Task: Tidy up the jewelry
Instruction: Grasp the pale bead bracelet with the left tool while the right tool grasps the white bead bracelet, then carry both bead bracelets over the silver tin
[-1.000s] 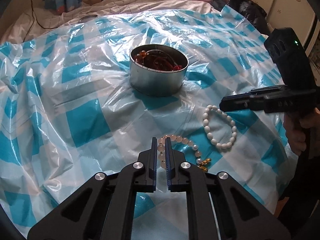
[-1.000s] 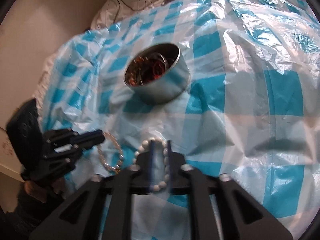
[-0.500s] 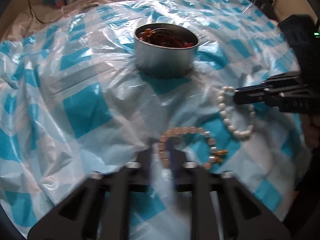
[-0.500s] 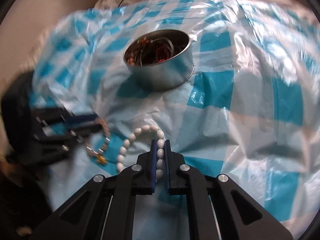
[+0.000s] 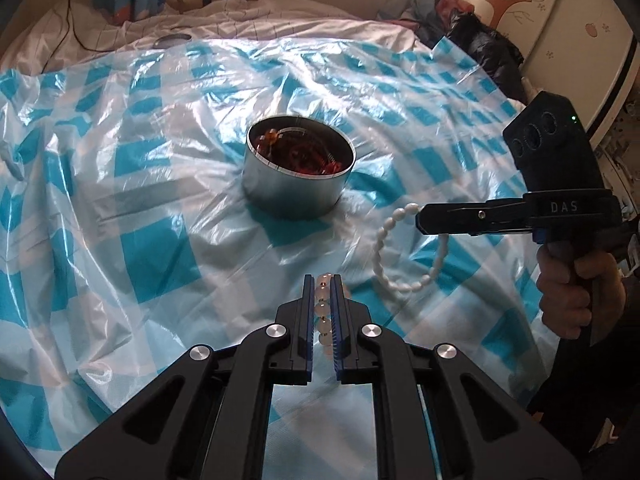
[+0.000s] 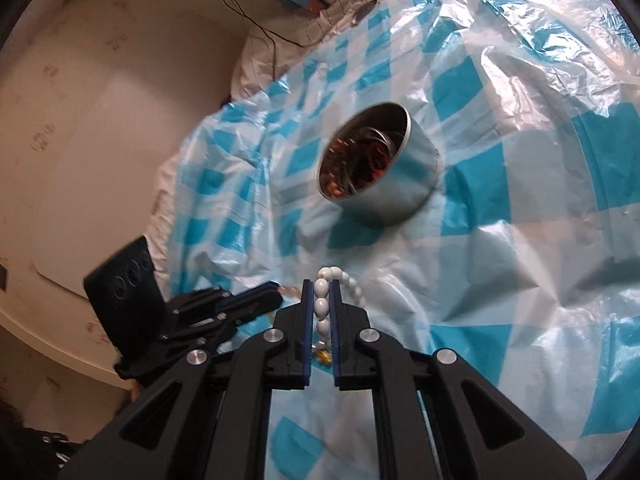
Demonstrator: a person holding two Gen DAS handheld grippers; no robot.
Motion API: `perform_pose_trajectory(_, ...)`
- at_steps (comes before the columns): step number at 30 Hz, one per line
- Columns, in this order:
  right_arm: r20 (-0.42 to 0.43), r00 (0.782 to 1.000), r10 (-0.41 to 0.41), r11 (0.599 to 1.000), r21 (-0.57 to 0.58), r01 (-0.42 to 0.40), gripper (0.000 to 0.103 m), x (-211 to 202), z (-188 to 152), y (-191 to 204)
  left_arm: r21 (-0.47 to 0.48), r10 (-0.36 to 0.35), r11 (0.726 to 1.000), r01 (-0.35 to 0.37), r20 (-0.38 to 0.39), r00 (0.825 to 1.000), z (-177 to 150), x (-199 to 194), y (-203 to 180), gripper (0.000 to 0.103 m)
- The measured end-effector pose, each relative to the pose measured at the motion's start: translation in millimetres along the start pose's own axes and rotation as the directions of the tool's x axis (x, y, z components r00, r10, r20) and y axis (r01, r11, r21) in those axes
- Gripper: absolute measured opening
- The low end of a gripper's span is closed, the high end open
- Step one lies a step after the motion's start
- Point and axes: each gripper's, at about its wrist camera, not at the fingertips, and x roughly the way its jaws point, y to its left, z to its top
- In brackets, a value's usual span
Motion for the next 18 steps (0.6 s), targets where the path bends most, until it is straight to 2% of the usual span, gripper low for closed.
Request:
perform_pose_trajectory(4,0.023,1.0,0.019,1.0,0.002,-0.019,0.008,-4.9,2.1,1.4,0.027,0.024,0.999,-0.025,0.028,0.999,6.1,-5.1,-6.3,0.007)
perform_pose_trajectory(7,0.031,0.999,0.025,1.0,0.009,-0.026,0.008,-5.4,3.6,0.1,0.079,0.084,0.993,-0.087,0.047,0.995,8.5,-5.3,-16.7,0.007)
perform_pose_trajectory(11,0.033,0.999,0.032,0.999,0.015,-0.033,0.008,-4.5,4.4,-2.4,0.118,0.124,0.984,-0.13,0.06,0.991,11.5,-5.3,-22.6,0.007)
perform_pose_trajectory(18,0.034,0.999,0.04,0.999,0.02,-0.041,0.008,-2.9,4.6,-3.5,0.152,0.172,0.971,-0.183,0.087,0.981,16.6,-5.9,-28.9,0.007)
